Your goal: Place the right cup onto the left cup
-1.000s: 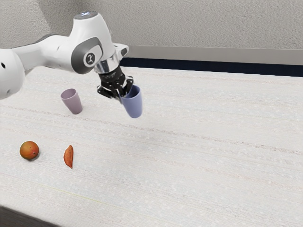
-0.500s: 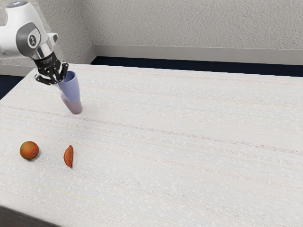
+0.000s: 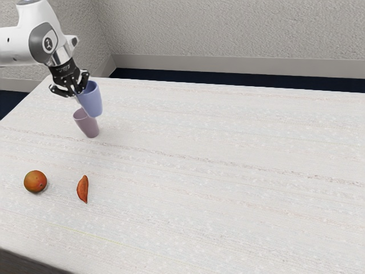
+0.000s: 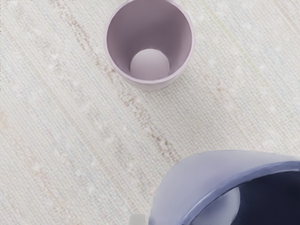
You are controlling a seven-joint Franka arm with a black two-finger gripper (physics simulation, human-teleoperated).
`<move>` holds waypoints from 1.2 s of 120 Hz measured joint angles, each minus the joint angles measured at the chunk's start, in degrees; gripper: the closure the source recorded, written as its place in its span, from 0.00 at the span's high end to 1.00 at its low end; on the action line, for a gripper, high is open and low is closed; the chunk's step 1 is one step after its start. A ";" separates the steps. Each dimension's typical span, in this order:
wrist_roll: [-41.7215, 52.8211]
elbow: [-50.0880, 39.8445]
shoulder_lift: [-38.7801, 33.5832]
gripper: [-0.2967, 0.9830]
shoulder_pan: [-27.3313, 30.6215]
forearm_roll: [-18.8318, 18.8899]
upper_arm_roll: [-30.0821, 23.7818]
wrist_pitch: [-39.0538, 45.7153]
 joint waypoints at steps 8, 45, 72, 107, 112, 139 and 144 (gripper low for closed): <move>0.24 1.25 1.12 0.15 1.30 -0.44 0.04 -0.09; 1.47 4.46 5.19 0.15 6.21 -2.98 0.08 -0.20; 2.32 7.79 8.08 0.15 8.45 -4.63 0.02 -0.25; 3.09 10.90 11.14 0.15 9.89 -5.85 -0.02 -0.17; 3.17 11.92 11.68 0.15 9.92 -5.91 -0.02 -0.21; 3.54 15.17 15.11 0.15 11.36 -6.87 -0.02 -0.31; 3.60 15.56 15.59 0.15 11.45 -7.02 -0.01 -0.31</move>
